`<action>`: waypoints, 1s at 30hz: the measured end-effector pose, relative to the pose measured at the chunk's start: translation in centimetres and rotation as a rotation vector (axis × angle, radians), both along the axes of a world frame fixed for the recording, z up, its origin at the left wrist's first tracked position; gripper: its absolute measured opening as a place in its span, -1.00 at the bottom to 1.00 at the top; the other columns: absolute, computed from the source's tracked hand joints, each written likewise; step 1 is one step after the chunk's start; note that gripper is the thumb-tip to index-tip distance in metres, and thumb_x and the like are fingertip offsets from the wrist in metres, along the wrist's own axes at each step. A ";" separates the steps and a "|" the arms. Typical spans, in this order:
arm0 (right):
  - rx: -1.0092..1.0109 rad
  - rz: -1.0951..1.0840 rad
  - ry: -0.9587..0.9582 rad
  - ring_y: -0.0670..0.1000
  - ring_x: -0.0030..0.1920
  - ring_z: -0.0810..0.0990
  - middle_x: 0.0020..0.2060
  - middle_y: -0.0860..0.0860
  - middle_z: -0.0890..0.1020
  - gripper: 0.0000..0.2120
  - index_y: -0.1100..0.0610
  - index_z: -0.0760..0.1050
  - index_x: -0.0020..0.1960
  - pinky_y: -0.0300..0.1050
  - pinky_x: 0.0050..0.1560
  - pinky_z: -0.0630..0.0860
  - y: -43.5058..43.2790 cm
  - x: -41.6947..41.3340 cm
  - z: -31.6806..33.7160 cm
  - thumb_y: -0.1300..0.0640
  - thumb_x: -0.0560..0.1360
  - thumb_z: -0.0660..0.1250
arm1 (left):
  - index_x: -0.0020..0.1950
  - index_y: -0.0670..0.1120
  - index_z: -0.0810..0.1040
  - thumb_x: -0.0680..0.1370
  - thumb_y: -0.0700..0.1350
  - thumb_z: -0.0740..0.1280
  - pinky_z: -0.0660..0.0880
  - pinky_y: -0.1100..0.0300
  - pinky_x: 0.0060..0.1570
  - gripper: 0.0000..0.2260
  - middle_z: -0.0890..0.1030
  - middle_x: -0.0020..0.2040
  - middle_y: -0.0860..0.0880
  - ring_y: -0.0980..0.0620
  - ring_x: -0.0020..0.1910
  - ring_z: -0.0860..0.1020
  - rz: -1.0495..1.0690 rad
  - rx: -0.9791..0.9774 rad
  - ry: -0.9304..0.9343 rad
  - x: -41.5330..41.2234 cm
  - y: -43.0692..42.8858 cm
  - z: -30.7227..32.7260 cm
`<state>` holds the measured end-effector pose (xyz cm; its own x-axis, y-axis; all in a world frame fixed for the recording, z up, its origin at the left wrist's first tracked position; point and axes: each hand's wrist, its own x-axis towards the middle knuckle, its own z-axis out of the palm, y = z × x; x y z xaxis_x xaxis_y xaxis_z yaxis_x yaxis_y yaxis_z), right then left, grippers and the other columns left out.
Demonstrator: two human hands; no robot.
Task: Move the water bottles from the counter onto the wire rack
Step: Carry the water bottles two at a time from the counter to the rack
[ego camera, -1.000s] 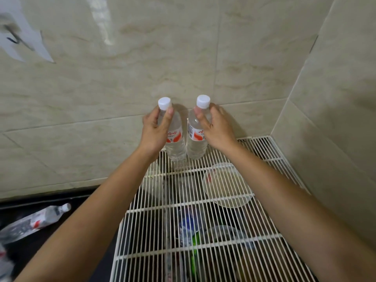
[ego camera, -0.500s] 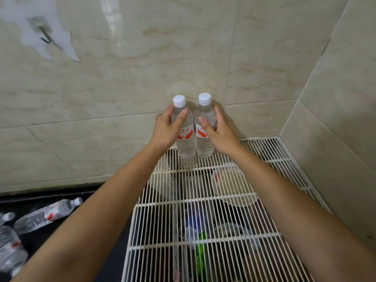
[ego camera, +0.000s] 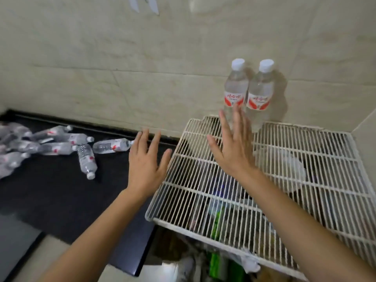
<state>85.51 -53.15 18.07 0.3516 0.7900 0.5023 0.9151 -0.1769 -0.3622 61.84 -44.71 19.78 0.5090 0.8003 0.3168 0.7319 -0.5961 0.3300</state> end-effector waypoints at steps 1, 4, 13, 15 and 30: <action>-0.043 0.026 -0.001 0.16 0.63 -0.24 0.63 0.20 -0.20 -0.29 0.03 -0.13 0.66 0.15 0.60 -0.24 0.4 -1.1 0.0 -0.27 0.66 0.02 | 0.59 -0.05 0.26 0.63 0.24 0.04 0.09 -0.16 0.55 -0.40 0.15 0.63 -0.17 -0.17 0.62 0.05 0.049 -0.021 0.018 -2.0 -0.7 -0.7; -0.062 0.121 -0.009 0.19 0.64 -0.21 0.64 0.20 -0.18 -0.29 0.05 -0.08 0.66 0.19 0.61 -0.21 1.4 -5.0 0.7 -0.27 0.65 0.02 | 0.58 -0.07 0.28 0.62 0.25 0.04 0.13 -0.20 0.54 -0.39 0.19 0.61 -0.19 -0.19 0.61 0.08 0.164 -0.035 0.054 -7.4 -2.0 -1.7; -0.111 0.192 -0.063 0.16 0.64 -0.23 0.64 0.16 -0.19 -0.31 0.03 -0.08 0.66 0.18 0.61 -0.19 6.0 -18.5 1.8 -0.24 0.66 0.05 | 0.56 -0.06 0.29 0.62 0.20 0.10 0.20 -0.24 0.49 -0.43 0.22 0.59 -0.22 -0.24 0.58 0.16 0.231 0.056 0.060 -21.2 2.9 0.4; -0.154 0.214 -0.092 0.15 0.64 -0.22 0.64 0.15 -0.19 -0.33 0.03 -0.06 0.66 0.16 0.61 -0.19 7.9 -22.3 1.1 -0.21 0.67 0.06 | 0.57 -0.05 0.28 0.62 0.21 0.11 0.21 -0.24 0.49 -0.42 0.22 0.59 -0.22 -0.24 0.57 0.18 0.224 0.054 0.089 -25.5 4.7 -0.2; -0.476 0.145 -0.048 0.13 0.65 -0.12 0.65 0.13 -0.04 -0.34 0.07 0.00 0.65 0.13 0.61 -0.15 19.4 -40.1 -6.4 -0.15 0.66 0.11 | 0.62 -0.05 0.16 0.62 0.15 0.26 0.15 -0.17 0.53 -0.36 0.12 0.62 -0.22 -0.23 0.60 0.09 0.177 -0.214 0.230 -45.1 17.2 -5.3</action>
